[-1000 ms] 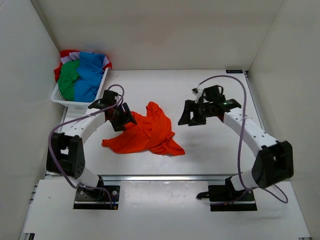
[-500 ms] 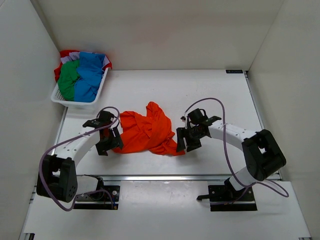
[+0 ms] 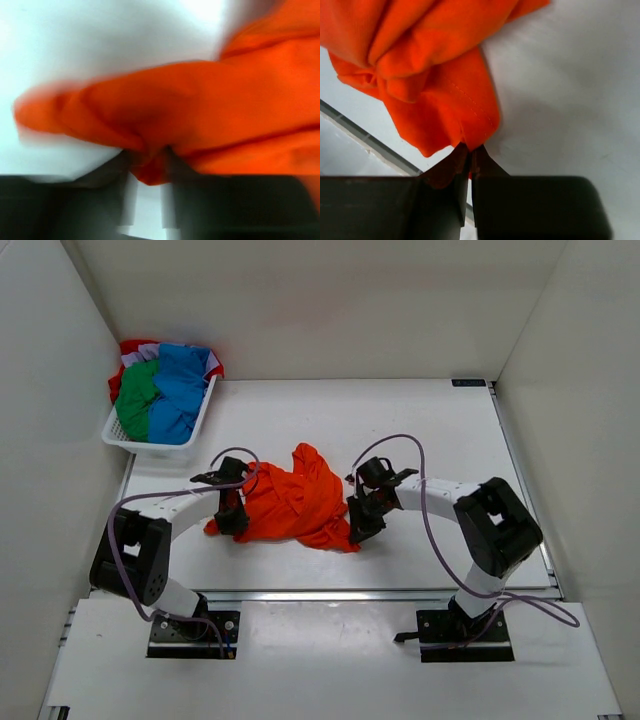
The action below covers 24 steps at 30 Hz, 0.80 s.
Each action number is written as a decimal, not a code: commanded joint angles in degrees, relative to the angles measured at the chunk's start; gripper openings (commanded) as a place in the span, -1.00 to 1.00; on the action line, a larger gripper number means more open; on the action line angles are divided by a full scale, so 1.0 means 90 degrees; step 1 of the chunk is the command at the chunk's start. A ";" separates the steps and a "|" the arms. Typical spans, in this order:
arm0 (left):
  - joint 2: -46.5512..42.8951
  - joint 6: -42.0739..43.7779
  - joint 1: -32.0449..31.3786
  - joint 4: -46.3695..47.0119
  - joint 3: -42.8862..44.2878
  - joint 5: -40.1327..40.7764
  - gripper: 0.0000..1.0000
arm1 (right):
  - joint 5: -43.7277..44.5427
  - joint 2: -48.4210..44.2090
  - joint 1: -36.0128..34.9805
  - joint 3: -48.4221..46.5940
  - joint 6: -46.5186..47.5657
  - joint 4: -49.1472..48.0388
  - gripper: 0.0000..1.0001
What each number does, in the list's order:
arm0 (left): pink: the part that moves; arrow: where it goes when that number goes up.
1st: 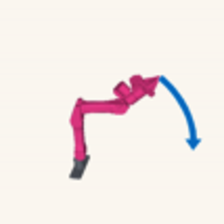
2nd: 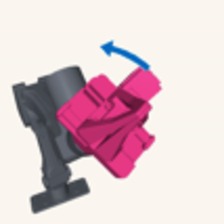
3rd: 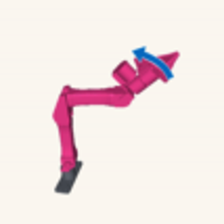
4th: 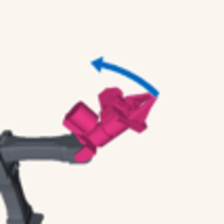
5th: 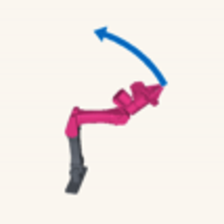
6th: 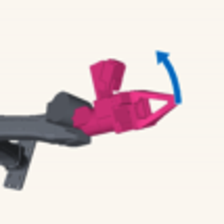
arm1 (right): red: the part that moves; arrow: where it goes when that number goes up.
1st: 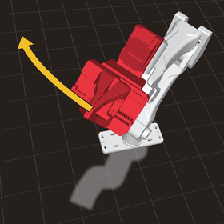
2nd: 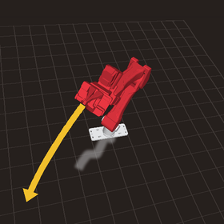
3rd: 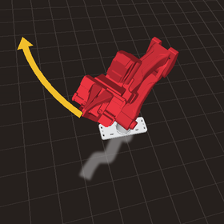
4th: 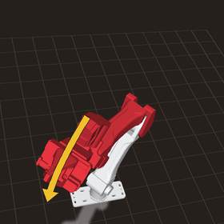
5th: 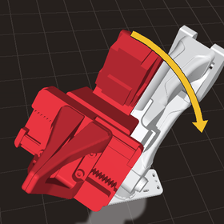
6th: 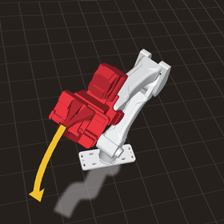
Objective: Fold and stack the t-shirts
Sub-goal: Flatten out the tshirt
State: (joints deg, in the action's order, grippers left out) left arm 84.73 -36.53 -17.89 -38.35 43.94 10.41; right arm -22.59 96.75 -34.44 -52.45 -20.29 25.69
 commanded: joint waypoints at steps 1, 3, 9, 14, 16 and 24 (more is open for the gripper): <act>0.0283 0.0036 -0.0024 0.0432 0.0107 0.0132 -0.53 | 0.0078 0.0431 0.0008 -0.0430 0.0252 0.0472 -1.00; 0.0322 0.0181 0.0073 0.0384 0.0379 0.0190 -1.00 | 0.0156 0.0316 0.0085 -0.0744 0.0283 0.0748 -1.00; -0.0029 -0.0090 0.0483 -0.0318 0.2485 -0.0248 -1.00 | 0.0263 -0.0816 0.1186 -0.2157 0.0448 0.1676 -1.00; -0.0234 -0.0394 0.0806 -0.0730 0.4733 -0.0005 -1.00 | 0.0516 -0.1540 0.2467 -0.3498 0.0614 0.2019 -1.00; -0.0351 -0.0442 0.1030 -0.0603 0.5106 -0.0111 -1.00 | 0.0450 -0.1774 0.2964 -0.3635 0.0653 0.1951 -1.00; -0.1609 -0.0013 0.1070 -0.0222 0.5333 -0.0063 -1.00 | 0.1220 -0.3405 0.3406 -0.3685 0.1083 0.1735 -1.00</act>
State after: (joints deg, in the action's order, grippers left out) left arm 75.81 -38.44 -7.11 -40.80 91.00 8.95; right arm -15.53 71.22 -3.68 -84.95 -13.08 41.71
